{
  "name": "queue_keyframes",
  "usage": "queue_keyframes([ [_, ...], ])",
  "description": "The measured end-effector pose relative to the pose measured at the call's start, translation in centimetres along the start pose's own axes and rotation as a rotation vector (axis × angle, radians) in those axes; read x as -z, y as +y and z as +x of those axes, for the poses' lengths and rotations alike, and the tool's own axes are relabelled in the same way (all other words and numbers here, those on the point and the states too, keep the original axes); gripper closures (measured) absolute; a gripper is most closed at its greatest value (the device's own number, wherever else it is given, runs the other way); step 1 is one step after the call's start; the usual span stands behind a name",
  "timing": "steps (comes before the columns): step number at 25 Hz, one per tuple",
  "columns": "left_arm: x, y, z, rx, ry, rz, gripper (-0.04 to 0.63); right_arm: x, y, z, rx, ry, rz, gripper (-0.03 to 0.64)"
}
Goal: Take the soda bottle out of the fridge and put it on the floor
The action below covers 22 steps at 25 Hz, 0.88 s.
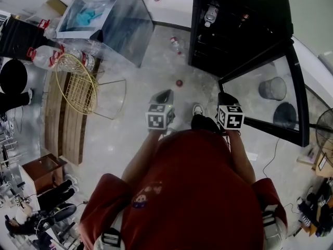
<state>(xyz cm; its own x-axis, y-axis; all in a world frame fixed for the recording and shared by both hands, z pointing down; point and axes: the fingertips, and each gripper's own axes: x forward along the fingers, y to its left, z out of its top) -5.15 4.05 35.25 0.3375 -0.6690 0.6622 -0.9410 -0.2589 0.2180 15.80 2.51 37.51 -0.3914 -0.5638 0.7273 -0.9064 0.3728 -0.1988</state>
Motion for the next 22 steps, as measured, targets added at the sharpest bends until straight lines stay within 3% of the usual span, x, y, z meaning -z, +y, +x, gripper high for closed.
queue_keyframes([
  [22, 1.4, -0.1, -1.1, -0.038, 0.002, -0.029, 0.594, 0.5, 0.7, 0.1, -0.048, 0.019, -0.034, 0.615],
])
